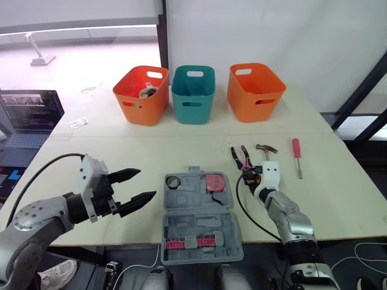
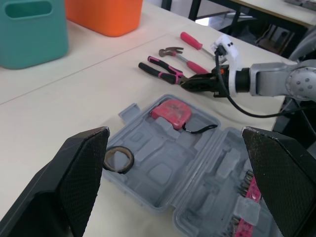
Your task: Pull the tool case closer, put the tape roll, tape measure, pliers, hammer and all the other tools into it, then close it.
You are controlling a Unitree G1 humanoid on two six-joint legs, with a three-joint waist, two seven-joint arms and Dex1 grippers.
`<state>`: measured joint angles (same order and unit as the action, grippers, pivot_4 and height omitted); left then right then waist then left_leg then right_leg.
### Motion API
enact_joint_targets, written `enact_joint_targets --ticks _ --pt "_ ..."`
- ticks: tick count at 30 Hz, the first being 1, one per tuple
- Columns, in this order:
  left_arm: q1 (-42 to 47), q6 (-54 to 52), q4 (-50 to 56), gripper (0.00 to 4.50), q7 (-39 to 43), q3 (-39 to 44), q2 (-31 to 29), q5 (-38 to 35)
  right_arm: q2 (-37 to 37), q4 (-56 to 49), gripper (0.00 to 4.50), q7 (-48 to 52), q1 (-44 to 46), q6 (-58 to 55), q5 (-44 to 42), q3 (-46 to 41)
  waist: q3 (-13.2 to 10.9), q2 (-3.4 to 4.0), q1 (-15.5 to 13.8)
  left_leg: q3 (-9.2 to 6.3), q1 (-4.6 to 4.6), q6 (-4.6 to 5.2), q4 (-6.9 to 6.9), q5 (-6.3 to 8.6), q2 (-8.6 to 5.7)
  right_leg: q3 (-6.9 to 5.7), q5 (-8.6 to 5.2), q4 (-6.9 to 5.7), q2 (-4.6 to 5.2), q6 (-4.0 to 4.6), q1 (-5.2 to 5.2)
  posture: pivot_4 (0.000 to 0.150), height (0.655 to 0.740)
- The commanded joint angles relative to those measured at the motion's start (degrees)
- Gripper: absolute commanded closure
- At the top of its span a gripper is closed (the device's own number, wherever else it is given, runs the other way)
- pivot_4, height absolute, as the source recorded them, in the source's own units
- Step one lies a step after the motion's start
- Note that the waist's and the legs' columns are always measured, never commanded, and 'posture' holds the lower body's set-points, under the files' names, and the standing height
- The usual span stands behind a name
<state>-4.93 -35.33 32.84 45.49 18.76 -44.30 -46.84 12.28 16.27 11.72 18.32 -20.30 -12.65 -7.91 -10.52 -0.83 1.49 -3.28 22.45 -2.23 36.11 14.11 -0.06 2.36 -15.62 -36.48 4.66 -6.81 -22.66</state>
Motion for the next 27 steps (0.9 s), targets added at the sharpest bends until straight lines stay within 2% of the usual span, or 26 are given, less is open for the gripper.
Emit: enact_joint_targets --ticks 1,9,15,20,22,27 --pt "0.13 1.54 0.95 0.0 0.53 0.15 0.34 0.32 -0.44 -1.1 3.55 0.52 -0.11 1.29 -0.12 -0.19 0.0 0.0 0.01 0.0 0.0 0.0 0.0 0.0 0.0 0.0 0.0 0.0 0.0 0.0 0.0 0.15 0.74" --pt "0.81 3.15 -0.56 0.0 1.16 -1.39 1.14 2.43 2.17 -5.78 3.55 3.21 4.03 1.98 -1.74 -1.91 -0.04 0.07 0.27 0.01 0.0 0.0 0.0 0.0 0.0 0.0 0.0 0.0 0.0 0.0 -0.01 0.15 0.74" --pt "1.53 5.53 -3.13 0.0 3.67 -2.22 0.29 5.25 11.04 -6.12 3.55 13.78 13.65 -0.57 0.13 2.75 -0.15 0.24 1.07 0.03 0.01 0.0 -0.01 0.0 -0.01 0.02 0.0 -0.01 0.0 -0.01 -0.04 0.15 0.74" --pt "1.91 9.53 -6.55 0.0 9.97 -1.84 -2.31 7.85 20.04 -8.58 3.55 32.26 18.42 -0.09 0.11 10.5 -0.16 0.23 1.02 -0.02 0.02 0.01 -0.1 0.0 0.0 -0.01 0.0 -0.07 -0.03 -0.01 -0.11 0.15 0.74" --pt "2.06 11.19 -8.36 0.0 12.26 -1.36 -3.43 8.92 25.27 -11.6 3.55 43.14 20.33 -5.49 -2.12 14.42 -0.22 0.27 0.98 0.0 0.05 0.01 -0.07 0.0 0.0 -0.01 0.0 -0.05 -0.01 -0.01 -0.11 0.15 0.74" --pt "1.85 14.04 -10.93 0.0 15.12 -0.82 -4.79 11.21 35.25 -14.54 3.55 60.44 26.36 -10.37 -0.87 22.64 -0.31 0.3 0.9 0.02 0.07 0.01 0.02 0.0 0.0 -0.01 0.0 -0.02 0.02 -0.01 -0.09 0.15 0.74"
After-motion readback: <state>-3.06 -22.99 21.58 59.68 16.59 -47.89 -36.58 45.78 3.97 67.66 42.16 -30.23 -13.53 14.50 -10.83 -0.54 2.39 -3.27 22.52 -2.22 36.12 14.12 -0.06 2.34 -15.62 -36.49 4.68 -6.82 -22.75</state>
